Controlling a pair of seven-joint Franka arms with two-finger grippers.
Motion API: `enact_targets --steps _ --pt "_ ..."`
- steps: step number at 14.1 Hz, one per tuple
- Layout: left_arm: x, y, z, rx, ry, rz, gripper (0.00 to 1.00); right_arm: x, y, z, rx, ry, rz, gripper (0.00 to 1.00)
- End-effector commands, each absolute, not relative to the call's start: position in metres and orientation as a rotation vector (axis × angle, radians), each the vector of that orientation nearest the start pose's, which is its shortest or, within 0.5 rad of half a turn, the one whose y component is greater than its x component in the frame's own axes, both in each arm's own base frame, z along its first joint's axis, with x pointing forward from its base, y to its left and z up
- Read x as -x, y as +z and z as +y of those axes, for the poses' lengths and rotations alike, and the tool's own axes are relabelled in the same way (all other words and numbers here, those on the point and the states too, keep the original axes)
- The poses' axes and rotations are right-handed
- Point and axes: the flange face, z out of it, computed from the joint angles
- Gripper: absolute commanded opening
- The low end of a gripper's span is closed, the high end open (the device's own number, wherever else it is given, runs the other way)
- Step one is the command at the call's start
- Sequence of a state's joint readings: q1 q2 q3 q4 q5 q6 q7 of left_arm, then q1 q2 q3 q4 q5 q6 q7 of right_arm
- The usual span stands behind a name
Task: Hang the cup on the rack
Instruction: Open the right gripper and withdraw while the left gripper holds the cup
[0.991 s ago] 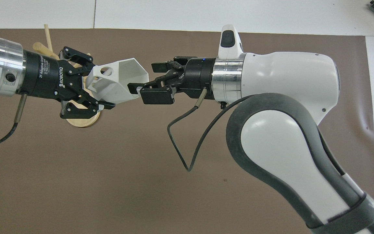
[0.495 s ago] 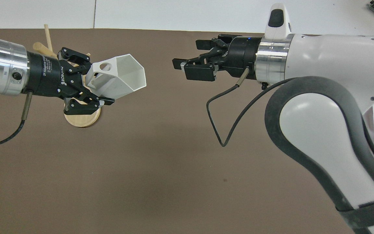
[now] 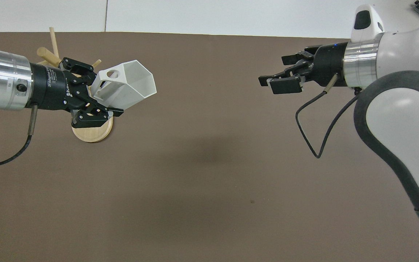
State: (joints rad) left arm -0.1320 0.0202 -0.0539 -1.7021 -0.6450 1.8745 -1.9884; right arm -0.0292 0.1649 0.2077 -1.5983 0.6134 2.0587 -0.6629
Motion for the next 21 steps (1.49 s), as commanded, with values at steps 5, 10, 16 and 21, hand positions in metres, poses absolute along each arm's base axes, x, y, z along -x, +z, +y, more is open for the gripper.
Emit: enact_targets --steps 5,10,16,21 --pt "-0.556 0.575 -0.133 -1.259 -0.589 2.306 0.00 -0.607 0.565 0.068 2.898 -0.195 -0.494 1.00" --pt "-0.562 0.553 -0.122 -1.021 -0.534 2.426 0.00 -0.597 0.562 0.056 3.111 -0.059 -0.314 1.00" --pt "-0.569 0.514 -0.110 -0.773 -0.516 2.546 0.00 -0.594 0.563 0.042 3.168 -0.005 -0.300 1.00" --pt "-0.576 0.496 -0.107 -0.673 -0.504 2.592 0.00 -0.591 0.564 0.039 3.191 0.010 -0.306 1.00"
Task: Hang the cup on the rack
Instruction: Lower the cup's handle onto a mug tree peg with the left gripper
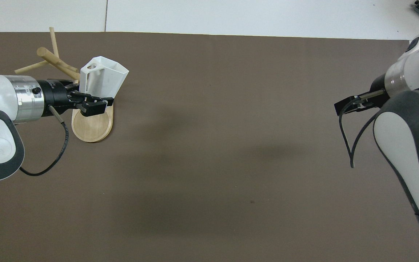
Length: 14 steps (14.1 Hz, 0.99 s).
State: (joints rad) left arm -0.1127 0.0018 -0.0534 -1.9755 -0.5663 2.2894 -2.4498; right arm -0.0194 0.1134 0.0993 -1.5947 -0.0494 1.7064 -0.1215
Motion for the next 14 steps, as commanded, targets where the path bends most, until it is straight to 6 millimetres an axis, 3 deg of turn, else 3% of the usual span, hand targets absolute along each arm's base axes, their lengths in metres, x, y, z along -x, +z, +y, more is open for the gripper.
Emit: enact_targets --steps 1,3,7,10,14 --pt "-0.576 0.496 -0.106 -0.666 -0.506 2.593 0.00 -0.591 0.564 0.039 3.191 0.012 -0.306 1.00" --pt "-0.578 0.494 -0.096 -0.613 -0.507 2.611 0.00 -0.590 0.564 0.037 3.192 0.025 -0.301 1.00" --pt "-0.586 0.482 -0.084 -0.509 -0.506 2.638 0.00 -0.586 0.568 0.009 3.203 0.055 -0.219 1.00" --pt "-0.589 0.476 -0.085 -0.464 -0.508 2.647 0.00 -0.583 0.568 0.007 3.203 0.077 -0.186 1.00" --pt "-0.595 0.466 -0.083 -0.435 -0.491 2.644 0.00 -0.580 0.569 0.011 3.212 0.092 -0.007 1.00"
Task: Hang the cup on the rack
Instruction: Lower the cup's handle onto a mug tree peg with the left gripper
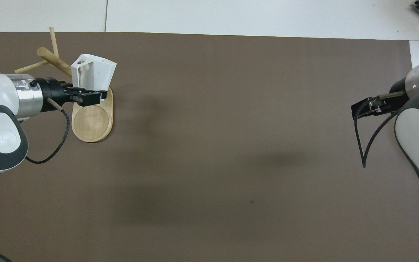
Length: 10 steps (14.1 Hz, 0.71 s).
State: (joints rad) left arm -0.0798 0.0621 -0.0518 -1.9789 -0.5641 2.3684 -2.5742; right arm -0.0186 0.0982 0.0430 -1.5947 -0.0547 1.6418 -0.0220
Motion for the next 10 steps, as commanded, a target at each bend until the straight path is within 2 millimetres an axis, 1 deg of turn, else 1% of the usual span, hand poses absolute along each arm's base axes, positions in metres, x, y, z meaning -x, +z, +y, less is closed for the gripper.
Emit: enact_targets --steps 1,6,9,10 --pt "-0.5959 0.4654 -0.0825 -0.428 -0.491 2.647 0.00 -0.5800 0.5692 0.0119 3.212 0.092 -0.002 1.00" --pt "-0.5979 0.4669 -0.0801 -0.376 -0.484 2.640 0.00 -0.5804 0.5692 0.0078 3.210 0.083 -0.007 1.00" --pt "-0.5984 0.4676 -0.0788 -0.333 -0.489 2.644 0.00 -0.5823 0.5688 0.0096 3.194 0.064 -0.006 1.00" --pt "-0.5987 0.4673 -0.0766 -0.313 -0.489 2.645 0.00 -0.5863 0.5707 0.0095 3.198 0.012 -0.006 1.00"
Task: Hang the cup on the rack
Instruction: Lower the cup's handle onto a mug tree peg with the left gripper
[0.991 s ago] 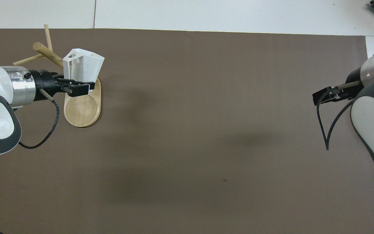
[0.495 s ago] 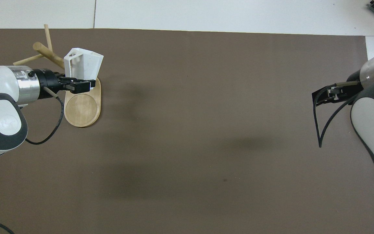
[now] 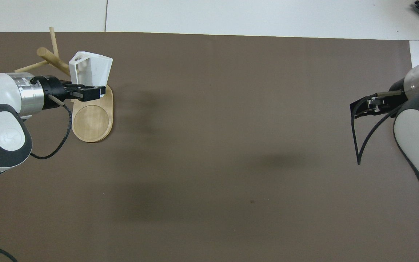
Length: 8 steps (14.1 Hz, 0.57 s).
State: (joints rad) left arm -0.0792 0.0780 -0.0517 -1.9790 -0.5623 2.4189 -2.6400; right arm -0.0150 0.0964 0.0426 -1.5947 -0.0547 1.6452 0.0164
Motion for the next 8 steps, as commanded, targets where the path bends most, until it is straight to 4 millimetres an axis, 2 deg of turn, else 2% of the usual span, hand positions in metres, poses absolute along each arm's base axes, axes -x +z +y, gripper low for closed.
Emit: enact_targets --steps 1,8 --pt "-0.599 0.466 -0.074 -0.289 -0.491 2.650 0.00 -0.592 0.572 0.005 3.192 -0.043 0.006 1.00" --pt "-0.599 0.454 -0.066 -0.097 -0.490 2.652 0.00 -0.603 0.573 0.003 3.177 -0.197 0.043 1.00"
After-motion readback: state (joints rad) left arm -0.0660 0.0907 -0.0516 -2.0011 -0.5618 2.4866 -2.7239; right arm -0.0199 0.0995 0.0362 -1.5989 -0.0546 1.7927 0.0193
